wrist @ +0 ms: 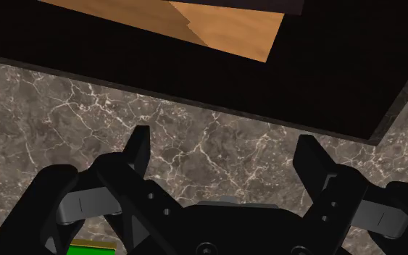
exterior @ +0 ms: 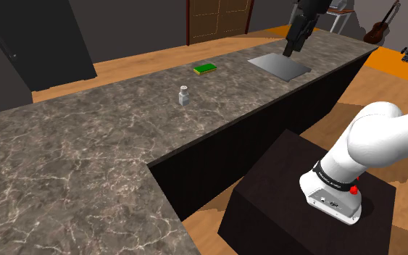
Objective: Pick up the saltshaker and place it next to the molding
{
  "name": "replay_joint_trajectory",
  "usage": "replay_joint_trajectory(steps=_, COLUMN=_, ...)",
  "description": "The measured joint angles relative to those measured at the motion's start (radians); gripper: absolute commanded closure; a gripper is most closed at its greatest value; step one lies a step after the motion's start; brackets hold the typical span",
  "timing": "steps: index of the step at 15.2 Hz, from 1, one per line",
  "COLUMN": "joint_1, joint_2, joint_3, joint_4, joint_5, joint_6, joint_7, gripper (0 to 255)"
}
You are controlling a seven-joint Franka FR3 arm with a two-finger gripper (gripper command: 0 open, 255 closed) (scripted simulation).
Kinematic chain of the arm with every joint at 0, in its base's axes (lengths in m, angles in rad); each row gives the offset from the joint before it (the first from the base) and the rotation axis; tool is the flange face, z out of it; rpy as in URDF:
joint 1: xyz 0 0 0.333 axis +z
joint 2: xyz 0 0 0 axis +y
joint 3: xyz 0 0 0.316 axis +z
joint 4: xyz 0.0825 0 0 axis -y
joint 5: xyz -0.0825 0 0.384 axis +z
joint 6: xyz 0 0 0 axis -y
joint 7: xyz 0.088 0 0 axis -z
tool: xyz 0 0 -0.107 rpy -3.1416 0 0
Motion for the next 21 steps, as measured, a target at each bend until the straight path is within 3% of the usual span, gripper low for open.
replay_joint_trajectory(steps=2, joint_1=0.001, joint_2=0.009, joint_3=0.001, joint_4=-0.006, joint_5=0.002, joint_6=0.015, joint_7=0.001, gripper=0)
replay_joint_trajectory(steps=7, joint_1=0.013, joint_2=0.109, joint_3=0.019, joint_4=-0.052, joint_5=0.034, joint_6=0.172, joint_7=0.017, gripper=0)
replay_joint_trajectory(steps=21, joint_1=0.053, joint_2=0.568, joint_3=0.045, joint_4=0.055, joint_5=0.119, joint_6=0.561, joint_7=0.023, gripper=0)
